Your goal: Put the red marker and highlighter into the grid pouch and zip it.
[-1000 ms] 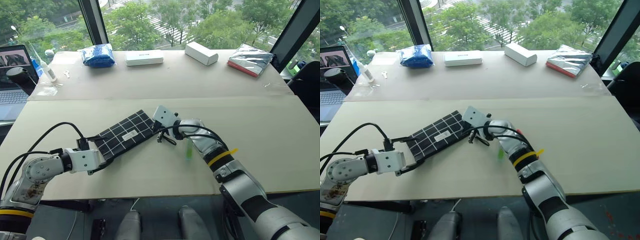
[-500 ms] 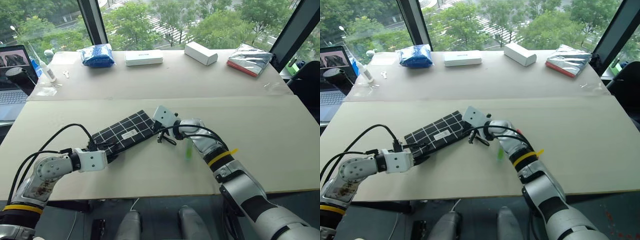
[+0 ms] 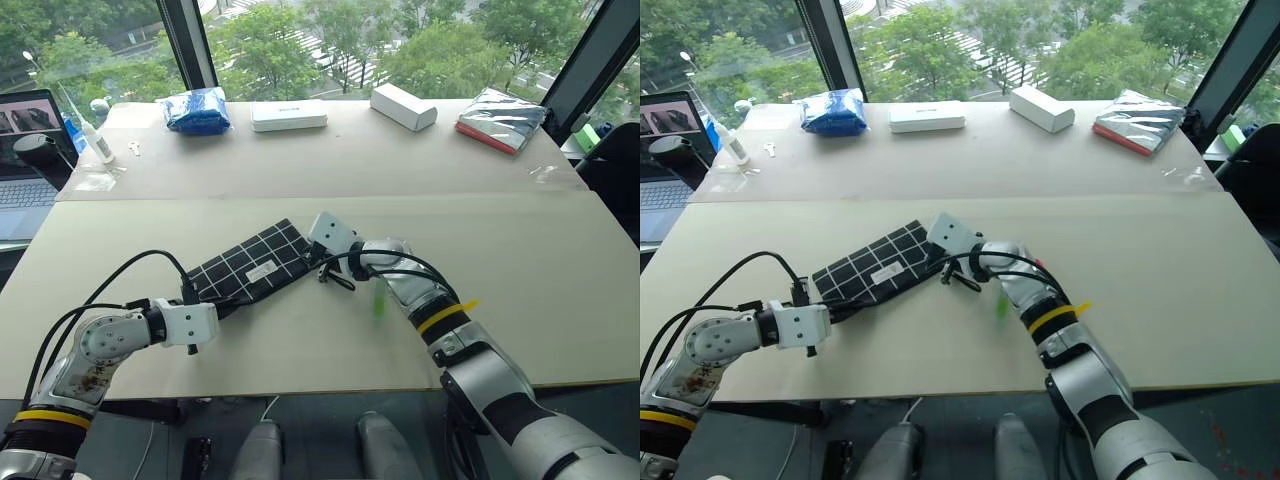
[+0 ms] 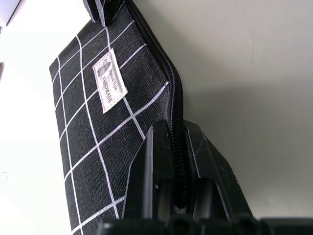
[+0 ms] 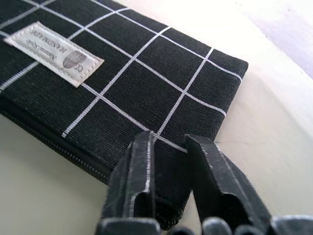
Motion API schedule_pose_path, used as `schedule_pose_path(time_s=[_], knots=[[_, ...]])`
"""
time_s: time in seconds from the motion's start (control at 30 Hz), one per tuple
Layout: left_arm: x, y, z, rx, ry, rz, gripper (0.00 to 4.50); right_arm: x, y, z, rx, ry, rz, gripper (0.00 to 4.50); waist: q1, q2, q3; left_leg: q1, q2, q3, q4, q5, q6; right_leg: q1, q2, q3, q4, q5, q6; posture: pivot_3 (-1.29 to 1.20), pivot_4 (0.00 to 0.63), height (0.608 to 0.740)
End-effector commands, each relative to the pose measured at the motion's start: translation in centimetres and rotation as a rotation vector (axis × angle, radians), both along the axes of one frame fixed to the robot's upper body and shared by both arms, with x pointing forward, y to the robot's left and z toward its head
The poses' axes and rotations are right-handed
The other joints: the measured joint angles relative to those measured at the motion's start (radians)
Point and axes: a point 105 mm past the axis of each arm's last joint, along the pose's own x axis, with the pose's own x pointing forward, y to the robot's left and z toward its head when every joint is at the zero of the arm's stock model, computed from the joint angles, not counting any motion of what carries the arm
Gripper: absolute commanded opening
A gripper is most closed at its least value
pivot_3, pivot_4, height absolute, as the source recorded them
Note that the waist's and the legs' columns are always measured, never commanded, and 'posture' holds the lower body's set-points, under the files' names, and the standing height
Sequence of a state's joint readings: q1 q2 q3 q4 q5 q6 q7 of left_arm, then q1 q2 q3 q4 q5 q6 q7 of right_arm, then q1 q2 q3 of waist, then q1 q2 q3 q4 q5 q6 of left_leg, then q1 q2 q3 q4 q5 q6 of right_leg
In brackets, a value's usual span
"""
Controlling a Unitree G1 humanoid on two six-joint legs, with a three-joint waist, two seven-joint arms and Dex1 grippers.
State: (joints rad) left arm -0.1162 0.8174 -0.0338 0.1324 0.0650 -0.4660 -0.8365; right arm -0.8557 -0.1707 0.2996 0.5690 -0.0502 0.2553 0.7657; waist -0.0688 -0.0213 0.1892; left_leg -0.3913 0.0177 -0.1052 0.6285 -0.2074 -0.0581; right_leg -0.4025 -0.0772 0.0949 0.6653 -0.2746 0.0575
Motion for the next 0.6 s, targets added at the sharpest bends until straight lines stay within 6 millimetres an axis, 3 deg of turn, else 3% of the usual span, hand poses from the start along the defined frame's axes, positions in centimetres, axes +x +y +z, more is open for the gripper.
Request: schedule_pose_path(time_s=[0.03,0.1,0.23,0.33,0.5,0.6], knots=[[-0.1,-0.6,1.0,-0.096,-0.012,0.008,0.00,-0.8,-0.1,4.5,0.293,0.159,0.042,2.84,-0.001,0.000,0.000,0.000,0.000,0.000,0.000,0.000,0.000,0.000,0.000,0.000,0.000,0.000,0.000,0.00,0.150,0.740],[0.0,-0.6,1.3,-0.155,-0.011,0.038,0.00,-1.2,-1.2,7.7,0.423,0.186,0.082,2.84,-0.002,0.000,0.000,-0.002,0.000,0.000,0.000,0.000,0.000,-0.002,0.000,0.000,0.000,0.000,0.000,0.00,0.150,0.740],[0.3,-0.6,1.8,-0.251,-0.010,0.094,0.00,-1.3,-4.4,10.6,0.469,0.124,0.067,2.84,0.002,0.000,0.000,-0.003,0.000,-0.001,0.000,0.000,0.000,-0.002,0.000,0.000,0.000,0.000,0.000,0.00,0.150,0.740],[0.7,-0.8,2.2,-0.315,-0.010,0.123,0.00,-1.0,-5.5,9.1,0.383,0.109,0.006,2.84,0.000,0.000,0.000,-0.003,0.000,-0.001,0.001,0.000,0.000,-0.001,0.000,-0.001,-0.001,0.000,0.000,0.00,0.150,0.740],[1.1,-1.1,2.5,-0.345,-0.015,0.133,0.00,-0.4,-5.5,5.7,0.222,0.088,-0.078,2.84,-0.008,0.000,0.000,-0.003,0.000,-0.001,0.000,0.000,0.000,-0.003,0.001,-0.001,0.000,0.000,0.000,0.00,0.150,0.740],[1.2,-1.2,2.6,-0.359,-0.016,0.136,0.00,0.0,-5.2,4.8,0.188,0.079,-0.114,2.84,-0.007,0.000,0.000,-0.004,0.000,-0.001,0.000,0.000,0.000,-0.003,0.000,-0.001,0.000,0.000,0.000,0.00,0.150,0.740]])
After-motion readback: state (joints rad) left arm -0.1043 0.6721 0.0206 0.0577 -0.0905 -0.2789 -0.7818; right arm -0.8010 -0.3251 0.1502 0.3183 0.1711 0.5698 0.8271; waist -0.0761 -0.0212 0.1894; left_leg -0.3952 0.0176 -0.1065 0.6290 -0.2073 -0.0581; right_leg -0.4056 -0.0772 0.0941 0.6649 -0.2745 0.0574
